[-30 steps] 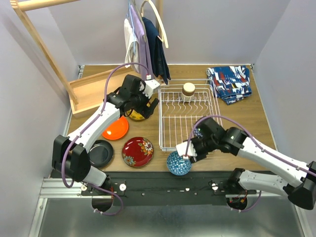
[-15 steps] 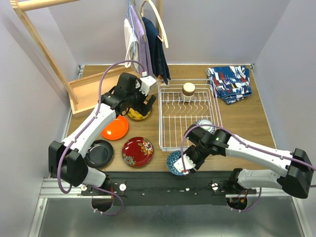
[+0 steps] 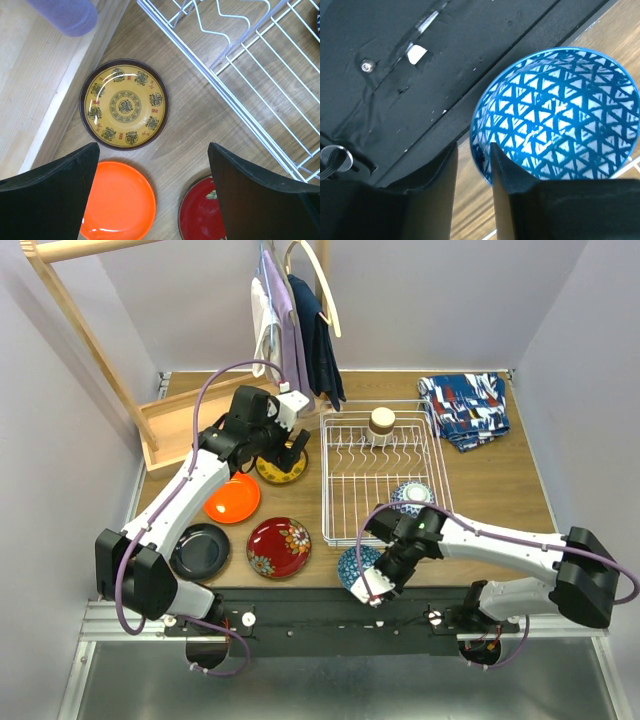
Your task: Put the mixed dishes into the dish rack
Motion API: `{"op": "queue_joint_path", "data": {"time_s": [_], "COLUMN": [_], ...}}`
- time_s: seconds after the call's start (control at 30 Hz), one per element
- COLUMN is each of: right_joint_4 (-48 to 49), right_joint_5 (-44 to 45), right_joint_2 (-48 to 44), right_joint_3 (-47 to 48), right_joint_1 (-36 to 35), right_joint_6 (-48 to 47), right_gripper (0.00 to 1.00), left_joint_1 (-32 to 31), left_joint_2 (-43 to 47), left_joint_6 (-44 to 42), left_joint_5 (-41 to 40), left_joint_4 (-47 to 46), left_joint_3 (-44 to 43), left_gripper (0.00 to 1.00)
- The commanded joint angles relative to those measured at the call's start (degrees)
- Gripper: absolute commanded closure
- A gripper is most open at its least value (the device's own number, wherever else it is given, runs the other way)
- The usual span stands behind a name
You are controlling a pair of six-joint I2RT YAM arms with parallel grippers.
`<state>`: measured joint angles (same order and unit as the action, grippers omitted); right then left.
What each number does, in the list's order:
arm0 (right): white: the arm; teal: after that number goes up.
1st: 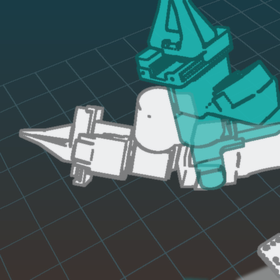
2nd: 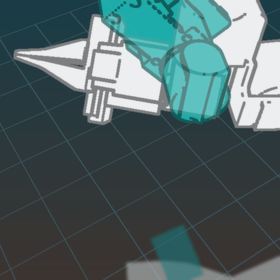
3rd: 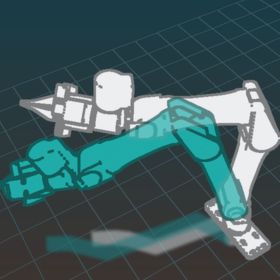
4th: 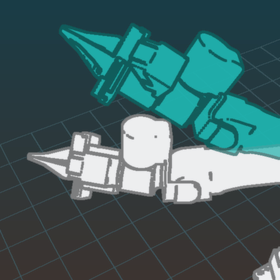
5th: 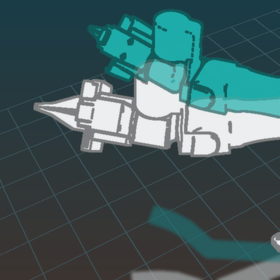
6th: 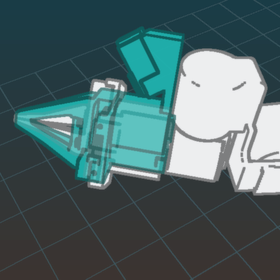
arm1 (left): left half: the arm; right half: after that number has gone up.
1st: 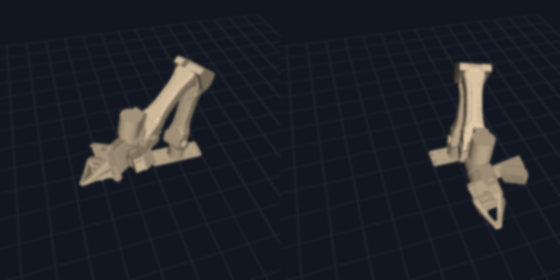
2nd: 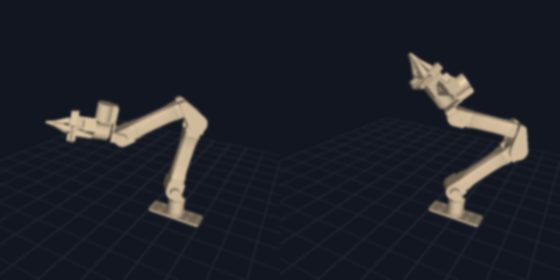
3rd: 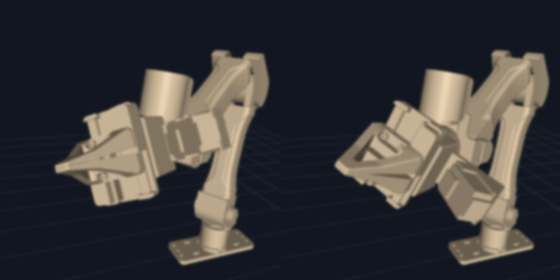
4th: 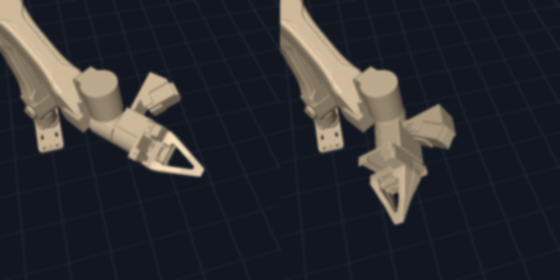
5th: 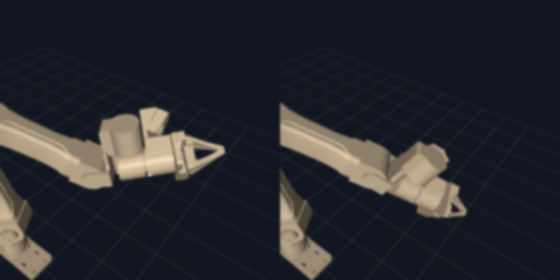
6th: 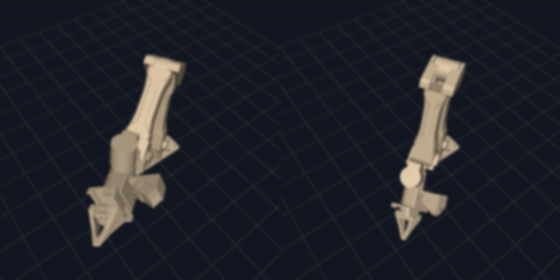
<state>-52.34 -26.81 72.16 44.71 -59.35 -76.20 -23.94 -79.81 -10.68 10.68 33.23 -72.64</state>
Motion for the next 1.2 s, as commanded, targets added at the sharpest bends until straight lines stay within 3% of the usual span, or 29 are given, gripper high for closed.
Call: {"op": "queue_joint_path", "data": {"time_s": [0.0, 0.17, 0.4, 0.6, 0.77, 1.03, 1.17], "right_joint_4": [3.29, -0.12, -25.24, -26.86, -10.00, 11.35, 26.54], "right_joint_5": [-0.18, -0.70, -6.94, -9.14, -5.45, -0.10, -0.08], "right_joint_2": [2.11, -0.96, -7.74, -7.83, -6.07, -10.81, -9.77], "right_joint_3": [-0.68, 1.86, 21.36, 35.25, 34.93, 19.56, 14.62], "right_joint_1": [-0.68, -0.68, -0.68, -0.68, -0.24, 3.89, 9.41], "right_joint_6": [-0.61, -0.26, -3.95, 3.33, 26.04, 37.17, 49.26], "right_gripper": [0.68, 0.98, 0.99, 0.99, 0.99, 0.99, 0.99], "left_joint_1": [0.65, 1.00, 1.00, 1.09, 1.00, 1.00, 0.92], "left_joint_2": [1.15, 1.15, -0.26, -0.52, -0.43, -1.13, -4.12], "left_joint_6": [0.04, 0.04, -0.84, 1.09, 2.06, 5.92, 8.74], "left_joint_5": [-0.48, -0.22, 1.09, 2.77, 5.23, 3.12, 2.95], "left_joint_4": [1.48, 1.22, 0.52, -1.24, -1.42, -1.16, 0.17], "left_joint_3": [0.22, 0.57, -1.27, -1.19, 0.04, 0.57, -1.71], "left_gripper": [0.02, 0.02, 0.02, 0.02, 0.02, 0.02, 0.04]}}
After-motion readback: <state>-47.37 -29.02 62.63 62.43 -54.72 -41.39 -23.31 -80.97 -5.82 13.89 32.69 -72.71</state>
